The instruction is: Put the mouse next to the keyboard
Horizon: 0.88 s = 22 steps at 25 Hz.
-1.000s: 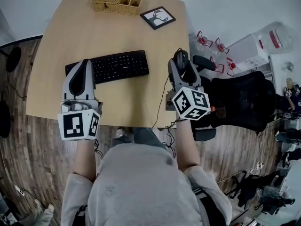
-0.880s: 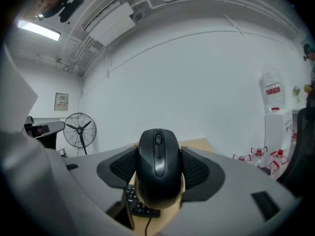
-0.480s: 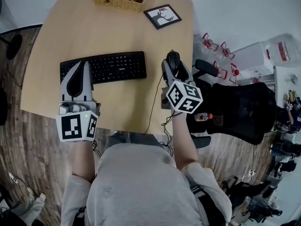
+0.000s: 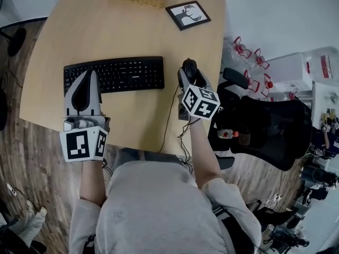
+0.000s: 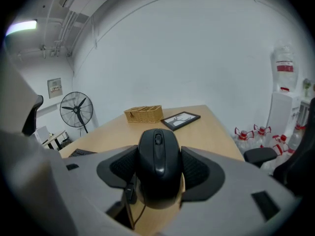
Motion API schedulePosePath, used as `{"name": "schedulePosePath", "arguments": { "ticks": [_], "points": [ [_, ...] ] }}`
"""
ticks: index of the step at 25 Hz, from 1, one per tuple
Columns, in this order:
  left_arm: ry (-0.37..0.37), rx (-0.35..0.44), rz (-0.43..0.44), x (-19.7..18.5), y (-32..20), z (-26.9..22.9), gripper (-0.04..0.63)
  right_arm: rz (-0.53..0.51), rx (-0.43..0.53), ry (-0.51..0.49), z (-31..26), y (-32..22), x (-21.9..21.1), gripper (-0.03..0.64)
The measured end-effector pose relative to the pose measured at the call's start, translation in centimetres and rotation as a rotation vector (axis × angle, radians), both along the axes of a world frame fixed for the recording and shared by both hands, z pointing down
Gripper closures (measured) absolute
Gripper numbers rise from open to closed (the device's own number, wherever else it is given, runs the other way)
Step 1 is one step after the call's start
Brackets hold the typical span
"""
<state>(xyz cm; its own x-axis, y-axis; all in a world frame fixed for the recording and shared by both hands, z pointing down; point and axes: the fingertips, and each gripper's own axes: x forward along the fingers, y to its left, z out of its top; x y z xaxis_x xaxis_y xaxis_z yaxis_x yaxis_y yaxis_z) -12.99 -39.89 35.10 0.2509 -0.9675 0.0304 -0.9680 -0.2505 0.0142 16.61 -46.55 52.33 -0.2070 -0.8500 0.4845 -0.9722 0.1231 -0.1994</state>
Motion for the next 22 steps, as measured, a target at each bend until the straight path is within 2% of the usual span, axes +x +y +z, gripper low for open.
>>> {"name": "schedulePosePath", "arguments": {
  "ticks": [10,22],
  "points": [
    [-0.005,-0.050,-0.057,-1.0,-1.0,1.9,0.584,0.004,-0.147,0.028,6.0,-1.7,0.1,0.354],
    [-0.014,-0.085,-0.107,-2.2,-1.5,3.1,0.584,-0.018,-0.278,0.093,10.2,-2.4,-0.9,0.354]
  ]
}}
